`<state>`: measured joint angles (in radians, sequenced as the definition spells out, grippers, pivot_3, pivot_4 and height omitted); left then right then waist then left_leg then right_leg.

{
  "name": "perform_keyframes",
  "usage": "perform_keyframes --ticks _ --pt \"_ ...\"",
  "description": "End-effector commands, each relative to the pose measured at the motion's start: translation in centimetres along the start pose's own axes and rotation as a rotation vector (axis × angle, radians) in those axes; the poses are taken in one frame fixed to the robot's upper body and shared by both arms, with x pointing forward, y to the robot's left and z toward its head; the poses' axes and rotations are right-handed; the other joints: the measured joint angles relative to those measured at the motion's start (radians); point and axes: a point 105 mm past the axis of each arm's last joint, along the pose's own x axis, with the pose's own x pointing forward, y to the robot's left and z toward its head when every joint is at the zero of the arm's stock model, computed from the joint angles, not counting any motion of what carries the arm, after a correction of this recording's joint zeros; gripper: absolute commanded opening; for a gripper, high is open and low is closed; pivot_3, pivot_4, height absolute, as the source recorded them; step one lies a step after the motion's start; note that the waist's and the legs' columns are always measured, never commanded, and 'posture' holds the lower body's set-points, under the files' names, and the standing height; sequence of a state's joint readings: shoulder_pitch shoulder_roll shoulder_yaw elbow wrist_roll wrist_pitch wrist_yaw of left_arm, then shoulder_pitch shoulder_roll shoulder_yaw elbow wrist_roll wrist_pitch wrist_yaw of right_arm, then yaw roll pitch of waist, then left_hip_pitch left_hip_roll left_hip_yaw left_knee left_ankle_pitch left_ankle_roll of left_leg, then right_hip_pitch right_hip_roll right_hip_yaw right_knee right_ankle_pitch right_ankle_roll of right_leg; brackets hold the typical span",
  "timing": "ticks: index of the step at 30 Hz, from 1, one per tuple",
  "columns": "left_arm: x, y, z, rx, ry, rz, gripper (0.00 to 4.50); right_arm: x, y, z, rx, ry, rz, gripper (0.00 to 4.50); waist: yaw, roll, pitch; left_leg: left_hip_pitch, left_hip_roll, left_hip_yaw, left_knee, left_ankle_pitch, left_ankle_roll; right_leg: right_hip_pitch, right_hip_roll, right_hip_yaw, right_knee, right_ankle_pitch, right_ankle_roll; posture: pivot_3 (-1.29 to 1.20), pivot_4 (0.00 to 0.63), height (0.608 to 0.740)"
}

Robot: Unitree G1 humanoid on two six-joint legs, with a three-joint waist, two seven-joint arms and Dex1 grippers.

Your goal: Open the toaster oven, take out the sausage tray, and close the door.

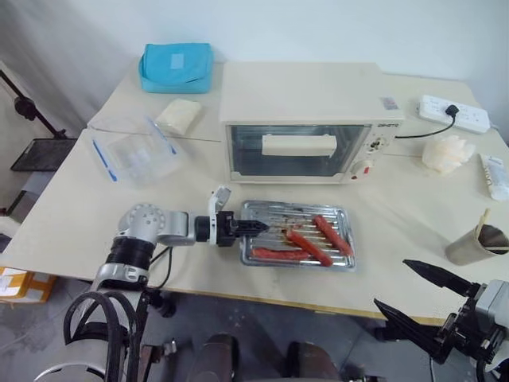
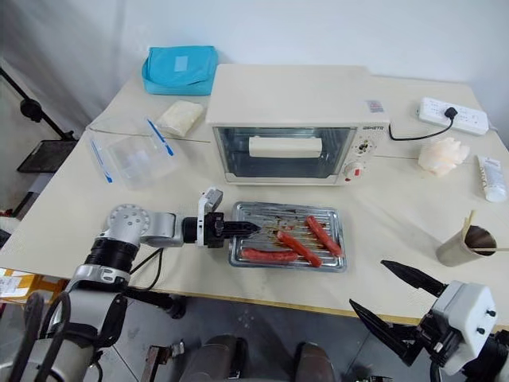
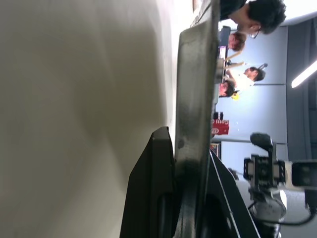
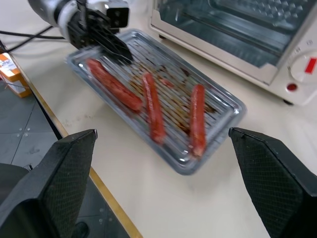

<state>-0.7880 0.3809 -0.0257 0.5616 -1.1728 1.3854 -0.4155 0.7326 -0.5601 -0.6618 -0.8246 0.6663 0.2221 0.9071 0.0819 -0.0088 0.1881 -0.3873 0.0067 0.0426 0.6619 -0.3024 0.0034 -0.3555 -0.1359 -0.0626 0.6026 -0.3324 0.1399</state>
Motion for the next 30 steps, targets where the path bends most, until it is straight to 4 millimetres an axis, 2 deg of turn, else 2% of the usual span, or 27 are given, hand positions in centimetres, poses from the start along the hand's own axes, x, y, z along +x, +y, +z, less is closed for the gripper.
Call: perform_keyframes --ticks 1,8,10,13,17,20,23,26,30 --pt "0.7 0.1 0.0 0.030 0.005 0.011 0.86 0.4 0.4 0.5 -0.018 -0.017 0.016 4.50 -0.001 0.000 0.000 -0.001 0.000 0.000 0.000 0.000 0.000 0.000 0.000 0.000 -0.001 0.001 0.000 0.00 0.150 0.740" --pt "-0.5 -0.4 0.7 0.111 -0.039 0.030 2.98 0.9 0.4 0.3 -0.019 -0.021 0.029 4.50 -0.005 0.000 0.000 -0.004 0.001 0.001 -0.002 0.001 0.005 -0.004 0.001 -0.001 -0.002 0.001 0.001 0.00 0.150 0.740" --pt "-2.4 -0.8 1.3 0.193 -0.090 0.057 3.55 1.2 0.3 0.1 -0.018 -0.022 0.049 4.50 -0.011 0.000 0.000 -0.004 0.002 0.002 -0.002 0.001 0.005 -0.004 0.002 -0.001 -0.002 0.001 0.001 0.00 0.150 0.740" --pt "-5.9 -0.8 1.0 0.425 -0.116 0.176 4.42 1.6 0.0 -0.1 -0.023 -0.022 0.087 4.50 -0.048 -0.002 0.001 -0.002 0.005 0.007 -0.004 0.001 0.003 -0.005 0.004 0.002 -0.002 0.001 0.000 0.00 0.150 0.740" --pt "-8.6 -0.7 1.1 0.587 -0.181 0.216 4.47 1.9 -0.4 -0.3 -0.032 -0.018 0.123 4.50 -0.060 -0.002 0.001 0.003 0.006 0.009 -0.013 0.005 0.001 -0.006 0.005 0.003 -0.002 0.000 -0.001 0.00 0.150 0.740" --pt "-11.9 -1.6 1.2 0.833 -0.264 0.228 4.47 2.3 -1.0 -0.2 -0.036 -0.027 0.160 4.50 -0.061 -0.002 0.001 0.003 0.006 0.009 -0.013 0.005 0.001 -0.007 0.004 0.003 -0.002 0.000 -0.002 0.00 0.150 0.740" --pt "-14.3 -2.4 0.8 1.051 -0.329 0.246 4.47 2.5 -1.6 -0.1 -0.047 -0.038 0.186 4.50 -0.059 -0.003 0.002 0.000 0.006 0.011 -0.013 0.004 0.001 -0.010 0.004 0.005 -0.002 -0.001 -0.002 0.00 0.150 0.740" --pt "-16.7 -1.6 -0.7 1.255 -0.293 0.400 4.47 3.0 -2.4 0.0 -0.059 -0.050 0.217 4.50 -0.060 -0.003 0.002 -0.001 0.007 0.013 -0.014 0.003 0.003 -0.013 0.001 0.008 -0.003 -0.001 -0.002 0.00 0.150 0.740" --pt "-19.2 -0.6 -3.0 1.404 -0.182 0.474 4.47 3.7 -2.9 0.3 -0.081 -0.057 0.282 4.50 -0.060 -0.003 0.002 -0.001 0.007 0.016 -0.014 0.002 0.004 -0.014 -0.002 0.009 -0.004 0.000 -0.002 0.00 0.150 0.740"
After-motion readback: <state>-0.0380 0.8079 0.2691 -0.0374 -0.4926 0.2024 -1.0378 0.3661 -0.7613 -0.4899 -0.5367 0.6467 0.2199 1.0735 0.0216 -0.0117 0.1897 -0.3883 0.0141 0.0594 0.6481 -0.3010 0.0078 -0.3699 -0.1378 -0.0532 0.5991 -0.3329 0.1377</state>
